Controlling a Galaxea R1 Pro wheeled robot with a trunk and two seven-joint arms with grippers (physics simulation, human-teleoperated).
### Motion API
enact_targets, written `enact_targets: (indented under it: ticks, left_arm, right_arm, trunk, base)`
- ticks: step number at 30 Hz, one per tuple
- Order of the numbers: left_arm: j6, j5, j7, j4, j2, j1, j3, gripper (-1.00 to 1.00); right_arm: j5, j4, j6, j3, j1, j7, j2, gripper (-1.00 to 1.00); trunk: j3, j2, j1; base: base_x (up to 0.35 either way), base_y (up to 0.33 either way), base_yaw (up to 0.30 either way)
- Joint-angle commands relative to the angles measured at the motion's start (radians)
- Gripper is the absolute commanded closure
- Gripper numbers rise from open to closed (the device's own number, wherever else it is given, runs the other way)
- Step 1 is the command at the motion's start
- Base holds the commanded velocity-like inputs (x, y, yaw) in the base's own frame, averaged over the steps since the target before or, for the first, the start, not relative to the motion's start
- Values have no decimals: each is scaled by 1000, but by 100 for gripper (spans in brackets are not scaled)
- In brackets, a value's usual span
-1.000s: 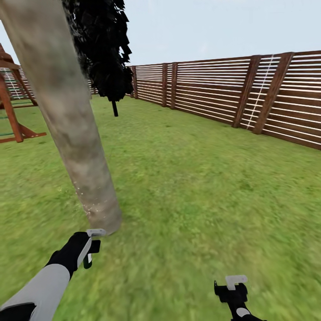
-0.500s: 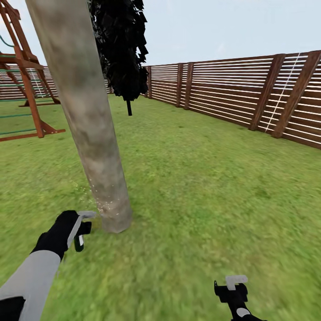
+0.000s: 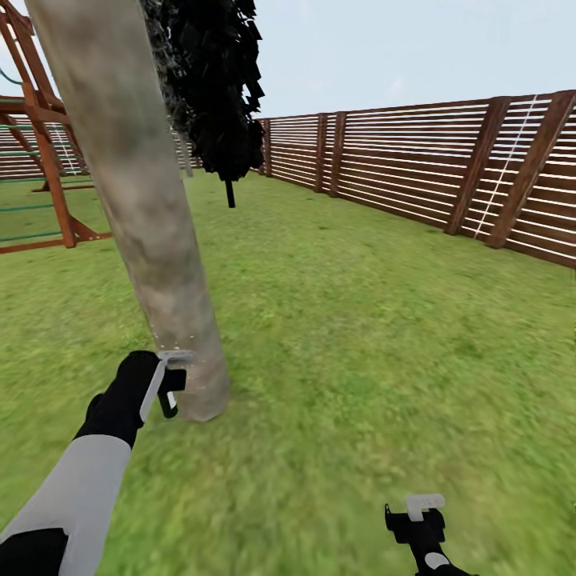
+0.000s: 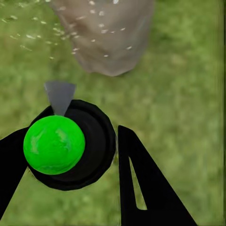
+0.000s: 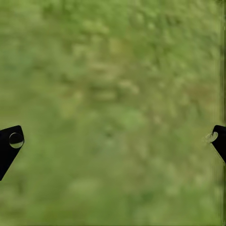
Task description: In the garden, pick up the pesticide atomizer on the floor and spray pesticide onto both trees until each tree trunk is fully covered.
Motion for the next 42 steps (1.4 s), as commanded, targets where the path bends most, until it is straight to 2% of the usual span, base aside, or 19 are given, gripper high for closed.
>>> enact_targets:
  ticks: [1, 11, 13, 14, 17, 21, 23, 24, 27, 28, 29, 31, 33, 34, 36, 39, 42]
  left_arm:
    - [5, -5, -1, -1, 0, 0, 0, 100]
    - [4, -9, 0, 2, 3, 3, 0, 100]
    - [3, -30, 0, 9, 13, 6, 5, 100]
    - [2, -42, 0, 12, 33, 7, 9, 100]
    - [0, -46, 1, 20, 46, 10, 7, 100]
    - [0, -42, 2, 21, 34, 16, 4, 100]
    - [-2, -43, 2, 29, 36, 17, 6, 100]
    - [-7, -45, 2, 60, 43, 21, 10, 100]
    - [-16, -45, 8, 139, 92, 37, 12, 100]
    - [-17, -45, 9, 145, 95, 38, 10, 100]
    - [-18, -41, 9, 154, 85, 39, 7, 100]
    - [-18, -45, 9, 157, 39, 39, 6, 100]
    - [-18, -47, 9, 158, 29, 39, 5, 100]
    - [-18, -48, 9, 159, 38, 40, 10, 100]
    - [-19, -42, 9, 159, 90, 70, 14, 100]
    - [-34, -41, 9, 159, 132, 106, 17, 100]
    - [-112, -40, 11, 174, 145, 141, 18, 100]
  right_arm:
    - [-8, 0, -2, 9, 0, -2, 0, -100]
    - [-9, 0, -2, 10, 0, -1, 0, -100]
    - [-10, 0, -2, 10, 0, -1, 0, -100]
    - [-10, 0, -2, 10, 0, -1, 0, -100]
    - [-9, 0, -2, 10, 0, -1, 0, -100]
    - [-9, 0, -2, 10, 0, -1, 0, -100]
    - [-10, 0, -2, 10, 0, -1, 0, -100]
    - [-9, 0, -2, 10, 0, -1, 0, -100]
    - [-9, 0, -2, 10, 0, -1, 0, -100]
    - [-9, 0, -2, 10, 0, -1, 0, -100]
    - [-10, 0, -2, 10, 0, -1, 0, -100]
    - [-10, 0, -2, 10, 0, -1, 0, -100]
    - [-10, 0, -2, 10, 0, -1, 0, -100]
    - [-10, 0, -2, 10, 0, -1, 0, -100]
    - [-10, 0, -2, 10, 0, -1, 0, -100]
    - [-10, 0, -2, 10, 0, -1, 0, -100]
    - [-10, 0, -2, 10, 0, -1, 0, -100]
  trunk:
    - [-1, 0, 0]
    - [-1, 0, 0]
    - [-1, 0, 0]
    - [-1, 0, 0]
    - [-1, 0, 0]
    - [-1, 0, 0]
    - [-1, 0, 0]
    - [-1, 0, 0]
    - [-1, 0, 0]
    - [-1, 0, 0]
    - [-1, 0, 0]
    - [-1, 0, 0]
    - [-1, 0, 0]
    - [-1, 0, 0]
    - [-1, 0, 0]
    - [-1, 0, 0]
    - [-1, 0, 0]
  base:
    - [26, -270, 0]
    - [2, -277, 1]
    - [0, -278, 132]
    - [0, -278, 244]
    - [0, -278, 267]
    - [0, -278, 251]
    - [45, -278, 70]
    - [108, -275, 19]
    - [163, -250, 5]
    - [178, -243, 1]
    - [182, -241, 0]
    - [183, -240, 0]
    - [185, -239, 0]
    - [187, -238, 0]
    - [146, -247, 0]
    - [17, -268, 0]
    - [-132, -251, 0]
